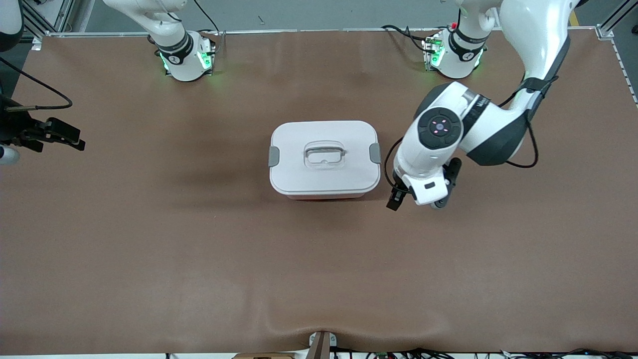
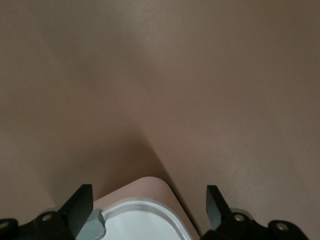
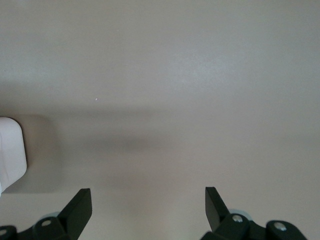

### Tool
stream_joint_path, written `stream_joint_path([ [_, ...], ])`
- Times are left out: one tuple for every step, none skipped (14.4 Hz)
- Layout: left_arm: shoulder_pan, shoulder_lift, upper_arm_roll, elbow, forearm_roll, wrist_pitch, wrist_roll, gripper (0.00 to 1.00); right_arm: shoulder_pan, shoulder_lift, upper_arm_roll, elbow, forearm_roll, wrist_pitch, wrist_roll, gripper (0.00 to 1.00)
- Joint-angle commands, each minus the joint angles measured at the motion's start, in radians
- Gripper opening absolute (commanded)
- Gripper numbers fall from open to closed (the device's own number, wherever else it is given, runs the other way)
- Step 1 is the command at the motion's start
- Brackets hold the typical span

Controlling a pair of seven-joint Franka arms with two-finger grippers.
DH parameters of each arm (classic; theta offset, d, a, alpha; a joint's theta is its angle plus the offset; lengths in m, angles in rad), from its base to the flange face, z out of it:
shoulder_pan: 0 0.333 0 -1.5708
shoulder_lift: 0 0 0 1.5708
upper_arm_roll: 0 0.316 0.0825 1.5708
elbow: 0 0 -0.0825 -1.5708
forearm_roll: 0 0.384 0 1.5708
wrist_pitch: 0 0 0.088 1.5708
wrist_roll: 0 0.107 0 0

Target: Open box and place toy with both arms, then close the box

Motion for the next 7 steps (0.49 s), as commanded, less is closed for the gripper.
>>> stream_joint_path([
  [0.047,-0.049,-0.009,0.069,-0.053,-0.133,0.183,1.0,0.011,-0.016,-0.013,-0.013,0.018,0.005,-0.015,1.0],
  [0.067,-0.06,-0.01,0.086,-0.069,-0.17,0.234,1.0,0.013,-0.016,-0.013,-0.013,0.018,0.005,-0.013,1.0],
  [0.105,-0.077,-0.009,0.095,-0.092,-0.19,0.29,1.0,0.013,-0.016,-0.015,-0.013,0.018,0.005,-0.013,1.0],
  [0.137,-0.098,-0.015,0.095,-0.111,-0.194,0.361,1.0,0.015,-0.016,-0.013,-0.013,0.018,0.005,-0.013,1.0],
  [0.162,-0.116,-0.018,0.095,-0.123,-0.21,0.413,1.0,0.015,-0.016,-0.013,-0.015,0.018,0.005,-0.013,1.0],
  [0.182,-0.127,-0.018,0.097,-0.126,-0.228,0.453,1.0,0.015,-0.016,-0.013,-0.015,0.018,0.006,-0.013,1.0],
  [0.192,-0.138,-0.018,0.098,-0.126,-0.243,0.501,1.0,0.015,-0.015,-0.013,-0.019,0.018,0.006,-0.013,1.0],
])
